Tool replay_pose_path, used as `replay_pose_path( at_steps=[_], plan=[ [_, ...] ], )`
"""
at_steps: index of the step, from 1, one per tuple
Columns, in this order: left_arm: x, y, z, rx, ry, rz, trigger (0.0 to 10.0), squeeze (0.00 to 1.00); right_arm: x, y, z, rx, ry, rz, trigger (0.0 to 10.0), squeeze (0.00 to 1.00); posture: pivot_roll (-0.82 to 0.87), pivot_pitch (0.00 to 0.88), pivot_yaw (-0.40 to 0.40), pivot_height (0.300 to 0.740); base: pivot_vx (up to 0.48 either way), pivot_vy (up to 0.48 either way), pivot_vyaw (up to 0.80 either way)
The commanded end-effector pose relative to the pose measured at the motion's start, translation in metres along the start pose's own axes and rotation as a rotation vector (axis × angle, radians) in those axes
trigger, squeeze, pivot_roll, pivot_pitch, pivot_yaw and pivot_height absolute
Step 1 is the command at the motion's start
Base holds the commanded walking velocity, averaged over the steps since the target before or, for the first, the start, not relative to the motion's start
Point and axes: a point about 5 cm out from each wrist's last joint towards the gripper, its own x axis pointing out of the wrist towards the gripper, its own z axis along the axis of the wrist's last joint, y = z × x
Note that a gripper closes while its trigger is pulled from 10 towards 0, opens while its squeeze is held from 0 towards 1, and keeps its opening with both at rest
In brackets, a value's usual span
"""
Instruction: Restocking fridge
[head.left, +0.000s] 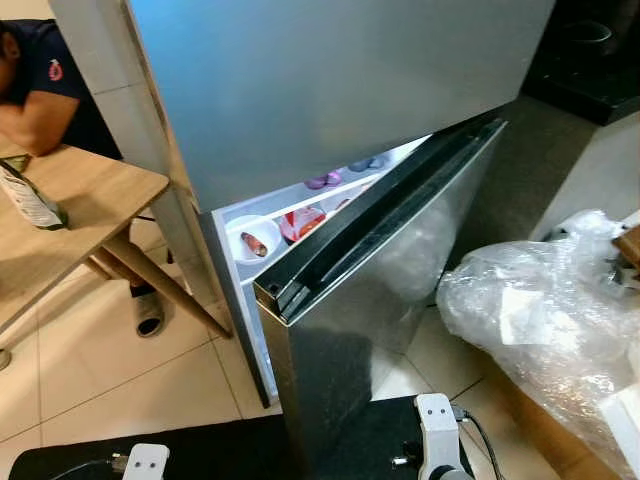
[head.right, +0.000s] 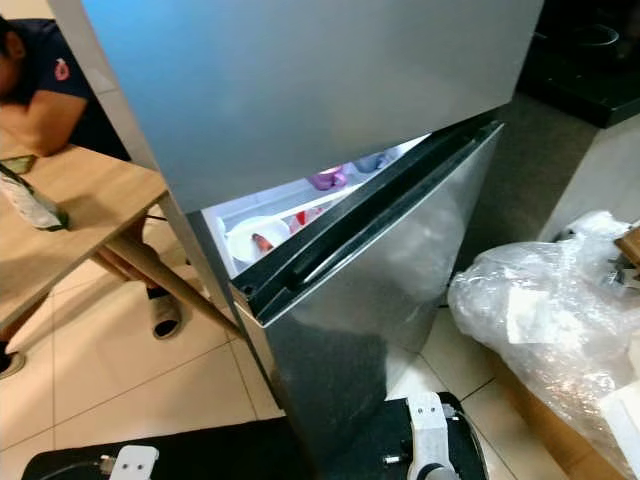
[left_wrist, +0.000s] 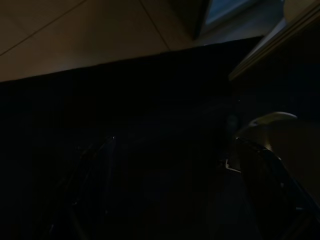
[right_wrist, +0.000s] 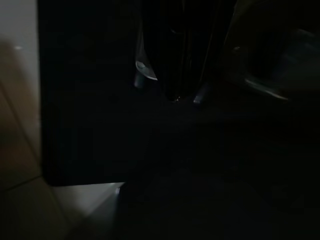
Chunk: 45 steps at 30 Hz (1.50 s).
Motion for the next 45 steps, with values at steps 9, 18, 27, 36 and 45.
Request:
replay_pose_path(
  at_steps=[9,18,27,36,45],
  plan=[
    [-0.002,0.003,-0.004,-0.03,0.02,0.024,10.0,0.0,0.0,-0.003,-0.003,0.045,0.018,-0.041,10.0,0.0,-0.11,0.113,0.012,0.701,0.0,0.0,0.47],
    [-0.001,0.004,-0.003,-0.043,0.019,0.028,10.0,0.0,0.0,-0.003,-0.002,0.032,0.016,-0.041,10.0,0.0,-0.11,0.111,0.01,0.701,0.0,0.0,0.0],
    [0.0,0.003,0.001,-0.007,0.001,0.009,10.0,0.0,0.001,-0.011,0.009,0.035,-0.02,-0.07,10.0,0.0,-0.11,0.106,0.009,0.701,0.0,-0.053,0.0],
    [-0.001,0.002,-0.002,-0.032,0.003,0.025,10.0,0.0,0.001,-0.011,0.012,0.042,-0.041,-0.067,10.0,0.0,-0.11,0.101,0.011,0.701,0.0,-0.267,0.0],
    [-0.001,-0.004,0.009,0.043,-0.099,-0.06,10.0,0.0,0.001,-0.015,0.017,0.037,-0.069,-0.039,10.0,0.0,-0.12,0.103,0.008,0.701,0.0,0.0,0.0]
  ],
)
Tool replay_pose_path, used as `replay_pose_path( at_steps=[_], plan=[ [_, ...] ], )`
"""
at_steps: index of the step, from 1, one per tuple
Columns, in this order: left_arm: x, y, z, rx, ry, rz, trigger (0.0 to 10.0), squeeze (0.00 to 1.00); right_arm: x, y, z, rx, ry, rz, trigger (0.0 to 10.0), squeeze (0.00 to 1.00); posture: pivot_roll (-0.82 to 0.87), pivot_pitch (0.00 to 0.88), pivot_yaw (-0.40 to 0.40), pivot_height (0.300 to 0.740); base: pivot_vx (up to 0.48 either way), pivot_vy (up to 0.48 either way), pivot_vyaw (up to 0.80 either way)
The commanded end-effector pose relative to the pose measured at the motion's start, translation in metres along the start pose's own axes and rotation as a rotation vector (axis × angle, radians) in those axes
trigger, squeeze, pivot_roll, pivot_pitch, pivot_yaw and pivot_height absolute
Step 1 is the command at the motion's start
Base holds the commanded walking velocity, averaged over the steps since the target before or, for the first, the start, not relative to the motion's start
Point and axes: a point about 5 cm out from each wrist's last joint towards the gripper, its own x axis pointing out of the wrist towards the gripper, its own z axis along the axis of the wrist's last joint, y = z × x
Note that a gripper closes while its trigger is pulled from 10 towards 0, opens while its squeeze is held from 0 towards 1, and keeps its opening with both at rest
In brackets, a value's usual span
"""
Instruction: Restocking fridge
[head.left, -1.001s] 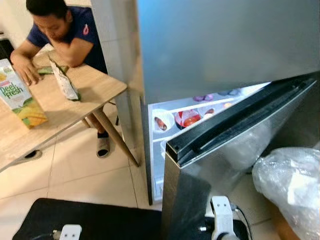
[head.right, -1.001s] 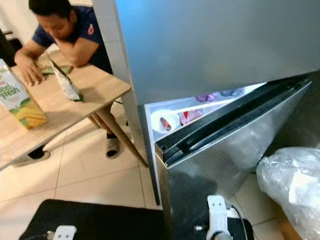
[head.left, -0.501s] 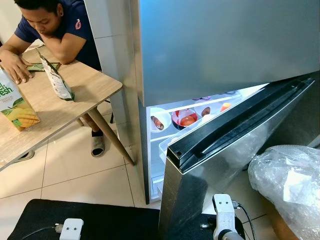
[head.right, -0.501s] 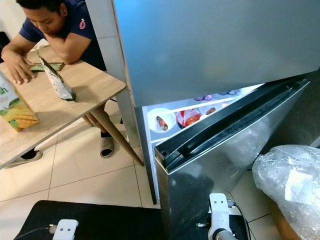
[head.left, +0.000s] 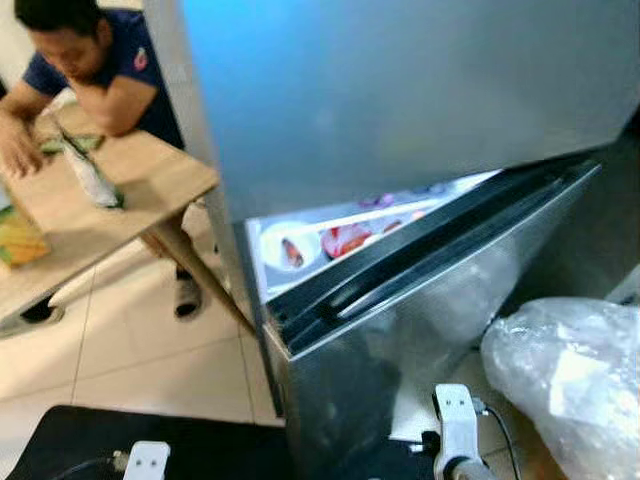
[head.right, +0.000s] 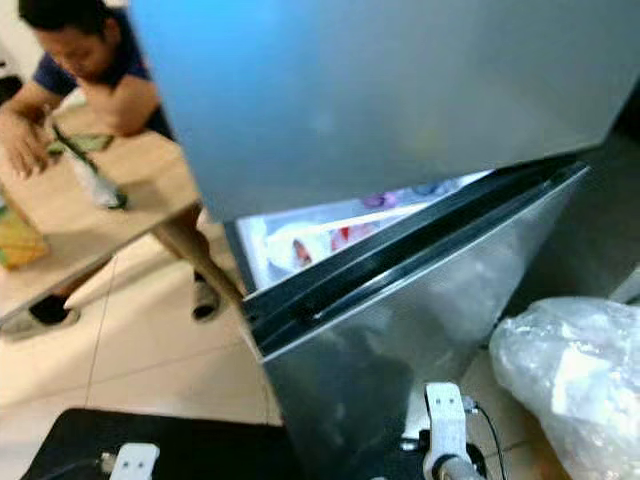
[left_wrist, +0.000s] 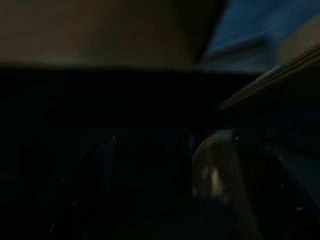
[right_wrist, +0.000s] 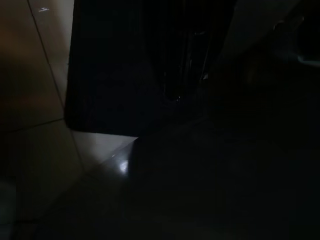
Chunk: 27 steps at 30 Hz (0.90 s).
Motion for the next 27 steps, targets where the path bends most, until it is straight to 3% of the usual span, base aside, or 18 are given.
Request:
replay_pose_path(
  at_steps=[1,2,7,12,18,23,27],
  plan=[
    [-0.002,0.0,0.001,0.026,-0.017,-0.034,10.0,0.0,0.0,0.003,-0.002,0.003,-0.002,0.019,10.0,0.0,-0.12,0.104,0.005,0.701,0.0,0.0,0.0],
    [-0.002,0.0,0.001,0.026,-0.017,-0.034,10.0,0.0,0.0,0.003,-0.002,0.003,-0.002,0.019,10.0,0.0,-0.12,0.104,0.005,0.701,0.0,0.0,0.0],
    [0.0,-0.015,0.014,0.166,-0.099,-0.252,10.0,0.0,-0.003,0.002,-0.002,-0.023,-0.02,0.115,10.0,0.0,-0.12,0.109,-0.006,0.701,0.0,0.0,0.0],
    [-0.001,-0.032,0.018,0.205,-0.126,-0.505,10.0,0.0,-0.008,0.007,-0.002,0.003,-0.059,0.265,10.0,0.0,-0.12,0.114,-0.002,0.701,0.0,0.0,0.0],
    [-0.003,-0.04,0.023,0.317,-0.164,-0.616,10.0,0.0,-0.01,0.014,0.001,0.006,-0.104,0.375,10.0,0.0,-0.12,0.119,-0.005,0.701,0.0,0.0,0.0],
    [-0.004,-0.039,0.029,0.299,-0.238,-0.608,10.0,0.0,-0.011,0.028,0.011,0.016,-0.174,0.535,10.0,0.0,-0.12,0.12,-0.009,0.701,0.0,0.0,0.0],
    [-0.005,-0.039,0.031,0.288,-0.26,-0.617,10.0,0.0,-0.012,0.033,0.012,0.006,-0.181,0.586,10.0,0.0,-0.12,0.119,-0.01,0.701,0.0,0.0,0.0]
  ],
)
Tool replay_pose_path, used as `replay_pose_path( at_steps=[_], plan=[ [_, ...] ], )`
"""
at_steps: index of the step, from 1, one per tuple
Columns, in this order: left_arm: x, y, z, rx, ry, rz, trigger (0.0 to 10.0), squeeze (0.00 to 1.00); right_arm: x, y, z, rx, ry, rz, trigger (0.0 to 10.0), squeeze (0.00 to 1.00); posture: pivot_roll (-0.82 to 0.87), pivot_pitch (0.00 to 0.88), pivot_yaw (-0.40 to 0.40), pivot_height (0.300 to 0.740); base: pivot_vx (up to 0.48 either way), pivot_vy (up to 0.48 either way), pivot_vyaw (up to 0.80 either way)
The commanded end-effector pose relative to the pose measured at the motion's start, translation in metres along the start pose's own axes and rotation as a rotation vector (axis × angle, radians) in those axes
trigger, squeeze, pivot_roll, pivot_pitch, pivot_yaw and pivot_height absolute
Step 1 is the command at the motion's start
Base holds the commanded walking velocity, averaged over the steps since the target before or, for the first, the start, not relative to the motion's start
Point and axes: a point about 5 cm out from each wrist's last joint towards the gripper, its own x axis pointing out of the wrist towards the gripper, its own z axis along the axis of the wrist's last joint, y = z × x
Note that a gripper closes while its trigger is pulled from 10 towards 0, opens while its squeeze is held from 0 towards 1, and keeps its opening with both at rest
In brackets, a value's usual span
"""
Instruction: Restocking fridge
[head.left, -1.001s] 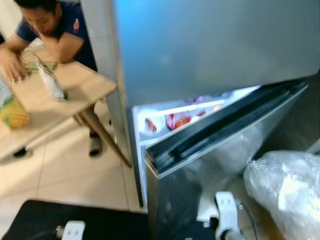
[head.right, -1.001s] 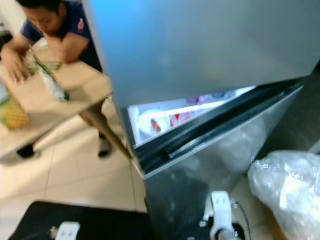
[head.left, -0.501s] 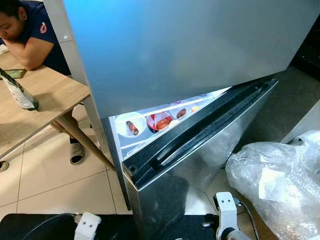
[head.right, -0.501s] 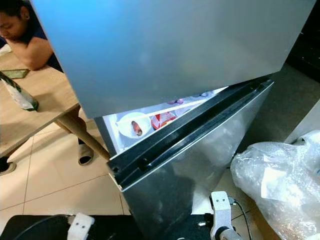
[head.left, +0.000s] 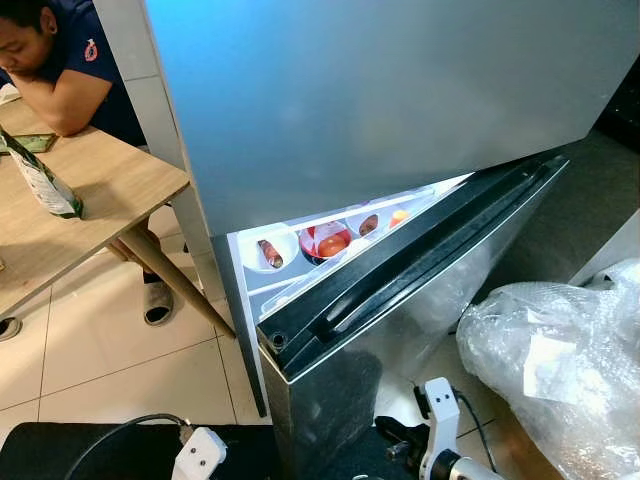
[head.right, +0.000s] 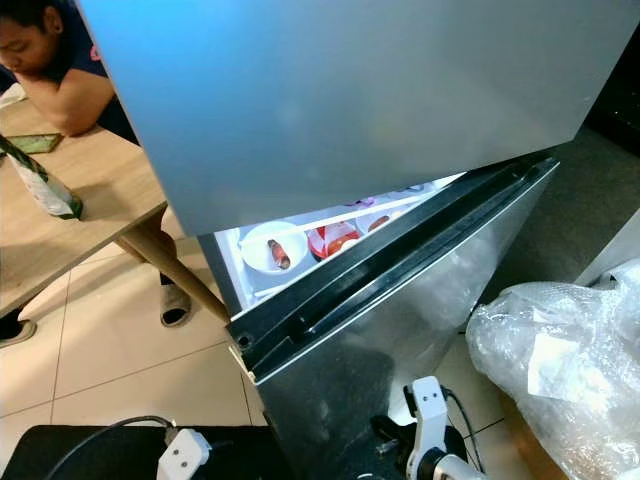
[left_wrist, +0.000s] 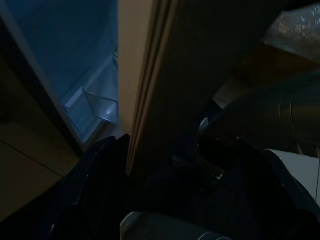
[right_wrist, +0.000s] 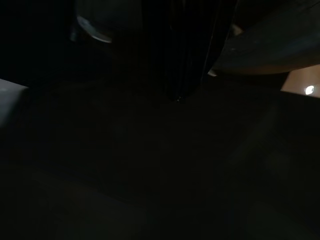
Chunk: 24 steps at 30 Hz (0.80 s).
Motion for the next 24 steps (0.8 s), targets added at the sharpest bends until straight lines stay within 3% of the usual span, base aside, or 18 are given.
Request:
replay_pose_path(
  at_steps=[1,11,19,24],
  plan=[
    [-0.004,-0.002,-0.001,-0.009,-0.012,-0.013,10.0,0.0,0.0,0.004,-0.001,-0.002,-0.011,0.043,10.0,0.0,-0.12,0.118,-0.011,0.701,0.0,0.0,0.0],
    [-0.003,-0.003,0.002,0.003,-0.041,-0.048,10.0,0.0,0.009,0.014,0.009,-0.002,-0.048,0.141,10.0,0.0,-0.12,0.119,-0.01,0.701,0.0,0.0,0.0],
    [-0.003,-0.003,0.003,0.006,-0.048,-0.058,10.0,0.0,0.037,0.03,0.038,-0.033,-0.116,0.202,10.0,0.0,-0.12,0.117,-0.004,0.701,0.0,0.0,0.0],
    [-0.003,-0.003,0.003,0.01,-0.05,-0.06,10.0,0.0,0.044,0.036,0.045,-0.043,-0.129,0.224,10.0,0.0,-0.12,0.117,-0.006,0.701,0.0,0.0,0.0]
  ],
)
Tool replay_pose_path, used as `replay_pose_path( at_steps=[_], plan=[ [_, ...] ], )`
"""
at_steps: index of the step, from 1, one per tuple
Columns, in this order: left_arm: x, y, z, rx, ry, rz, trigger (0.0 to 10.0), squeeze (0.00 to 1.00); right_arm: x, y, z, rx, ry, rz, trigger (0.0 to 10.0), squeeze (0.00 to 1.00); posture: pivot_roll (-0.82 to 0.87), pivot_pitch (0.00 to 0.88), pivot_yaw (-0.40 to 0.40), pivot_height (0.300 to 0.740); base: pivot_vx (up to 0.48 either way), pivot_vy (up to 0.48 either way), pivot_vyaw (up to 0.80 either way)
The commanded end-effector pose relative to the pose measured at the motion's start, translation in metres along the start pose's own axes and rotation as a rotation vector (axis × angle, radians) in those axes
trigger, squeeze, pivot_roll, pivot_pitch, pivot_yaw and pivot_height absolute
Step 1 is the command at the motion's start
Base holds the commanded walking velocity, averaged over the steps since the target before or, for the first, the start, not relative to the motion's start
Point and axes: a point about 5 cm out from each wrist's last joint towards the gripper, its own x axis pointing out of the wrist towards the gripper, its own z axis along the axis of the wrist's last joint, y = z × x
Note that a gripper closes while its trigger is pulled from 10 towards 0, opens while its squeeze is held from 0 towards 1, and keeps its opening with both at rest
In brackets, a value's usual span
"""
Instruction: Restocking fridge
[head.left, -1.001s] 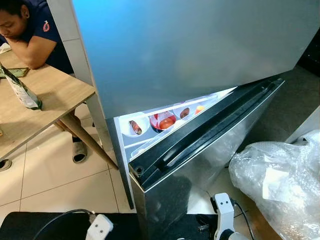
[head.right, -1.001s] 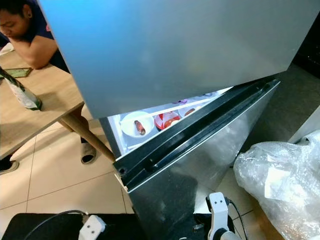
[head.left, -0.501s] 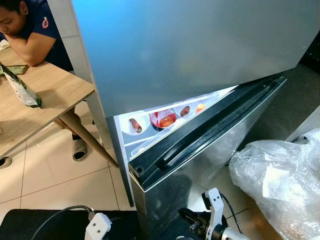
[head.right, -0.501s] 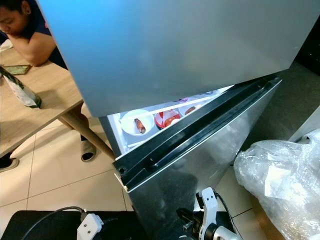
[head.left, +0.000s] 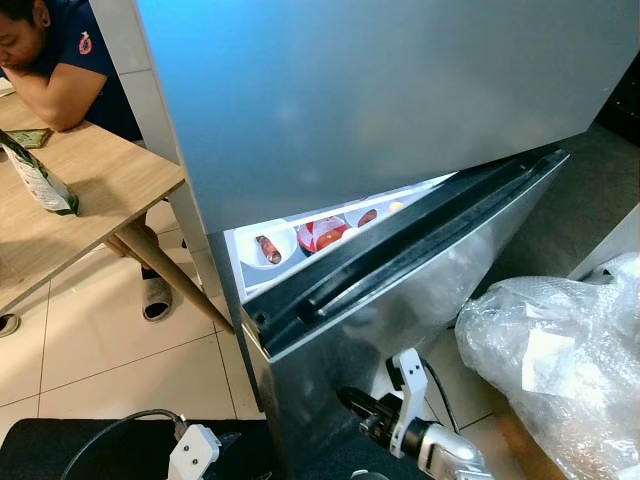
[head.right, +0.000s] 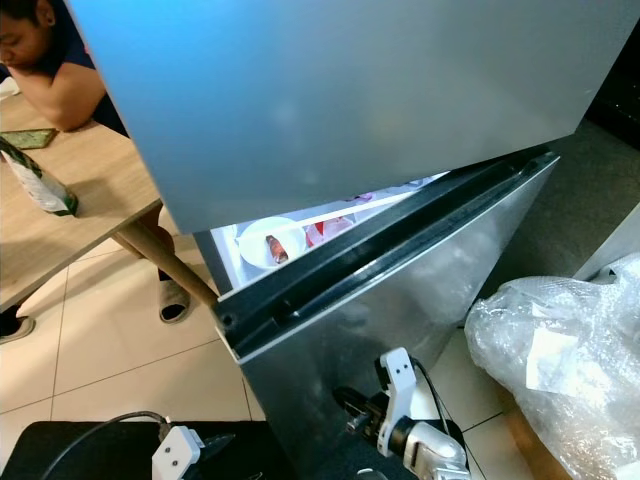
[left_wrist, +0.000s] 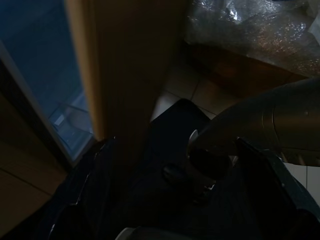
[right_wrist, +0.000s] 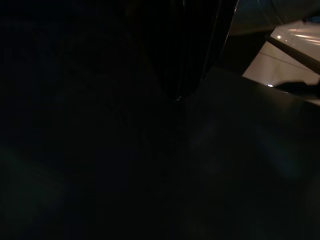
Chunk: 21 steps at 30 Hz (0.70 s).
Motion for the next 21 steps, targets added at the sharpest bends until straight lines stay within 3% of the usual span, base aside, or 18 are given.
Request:
replay_pose_path(
  at_steps=[1,3,8,11,12,13,15,16,21],
  plan=[
    [-0.002,-0.003,-0.003,-0.006,0.004,-0.003,10.0,0.0,0.011,0.007,0.006,-0.019,-0.002,0.031,10.0,0.0,-0.12,0.118,-0.007,0.701,0.0,0.0,0.0],
    [-0.003,-0.002,-0.001,0.011,-0.008,0.008,10.0,0.0,0.036,0.022,0.019,-0.058,-0.015,0.086,10.0,0.0,-0.11,0.119,-0.009,0.701,0.0,0.0,0.0],
    [-0.003,-0.001,0.0,0.017,-0.016,0.018,10.0,0.0,0.051,0.034,0.029,-0.067,-0.036,0.122,10.0,0.0,-0.11,0.12,-0.008,0.701,0.0,0.0,0.0],
    [-0.004,-0.001,0.001,0.025,-0.03,0.03,10.0,0.0,0.077,0.061,0.046,-0.138,-0.066,0.22,10.0,0.0,-0.12,0.123,-0.006,0.701,0.0,0.0,0.0],
    [-0.004,-0.001,0.001,0.025,-0.03,0.03,10.0,0.0,0.077,0.061,0.046,-0.138,-0.066,0.22,10.0,0.0,-0.12,0.123,-0.006,0.701,0.0,0.0,0.0],
    [0.004,0.014,0.045,0.172,-0.192,0.042,10.0,0.0,0.083,0.066,0.052,-0.171,-0.079,0.229,10.0,0.0,-0.12,0.122,-0.006,0.701,0.0,0.0,0.0],
    [0.007,0.001,0.124,0.301,-0.459,-0.02,10.0,0.0,0.089,0.07,0.059,-0.201,-0.096,0.222,10.0,0.0,-0.12,0.121,-0.007,0.701,0.0,0.0,0.0],
    [0.006,-0.007,0.146,0.323,-0.525,-0.046,10.0,0.0,0.091,0.071,0.063,-0.205,-0.112,0.209,10.0,0.0,-0.12,0.119,-0.007,0.701,0.0,0.0,0.0],
    [0.005,-0.008,0.147,0.332,-0.53,-0.044,10.0,0.0,0.087,0.065,0.064,-0.18,-0.126,0.183,10.0,0.0,-0.12,0.119,-0.007,0.701,0.0,0.0,0.0]
  ],
)
